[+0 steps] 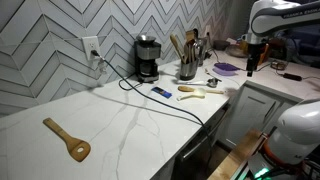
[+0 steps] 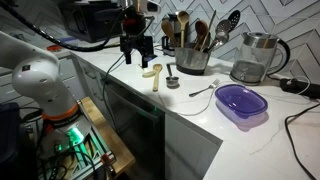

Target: Remove the brown serving spoon from the pot

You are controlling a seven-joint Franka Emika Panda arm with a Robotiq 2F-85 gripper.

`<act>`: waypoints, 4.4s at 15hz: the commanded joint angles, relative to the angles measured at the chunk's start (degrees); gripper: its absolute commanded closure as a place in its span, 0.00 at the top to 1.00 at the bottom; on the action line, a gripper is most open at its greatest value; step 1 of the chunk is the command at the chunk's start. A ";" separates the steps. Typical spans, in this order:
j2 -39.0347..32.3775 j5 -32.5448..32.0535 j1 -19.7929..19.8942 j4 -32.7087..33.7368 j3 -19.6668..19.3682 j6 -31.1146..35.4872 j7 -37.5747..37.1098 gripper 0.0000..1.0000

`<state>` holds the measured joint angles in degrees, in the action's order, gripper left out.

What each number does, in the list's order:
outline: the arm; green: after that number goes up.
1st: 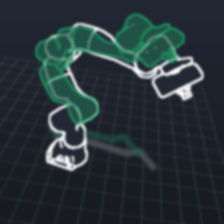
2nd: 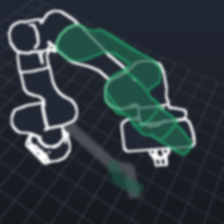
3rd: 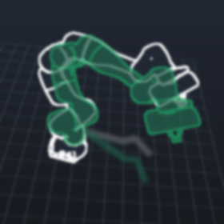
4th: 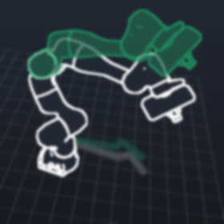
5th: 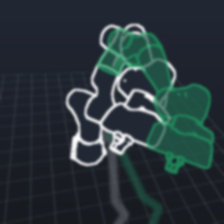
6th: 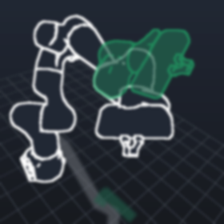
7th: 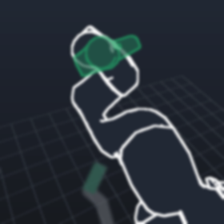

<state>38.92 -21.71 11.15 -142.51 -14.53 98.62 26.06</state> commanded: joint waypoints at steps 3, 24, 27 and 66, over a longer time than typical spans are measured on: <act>0.13 -0.43 -1.02 0.13 -0.76 -0.33 -0.48 1.00; -11.29 8.00 -5.49 18.06 -4.57 12.39 6.80 1.00; -14.34 8.35 -6.80 22.72 -3.40 15.79 10.75 1.00; -35.62 -30.59 -4.87 26.49 8.54 60.90 11.55 0.91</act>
<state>4.52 -47.59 5.45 -116.57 -5.70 157.93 39.35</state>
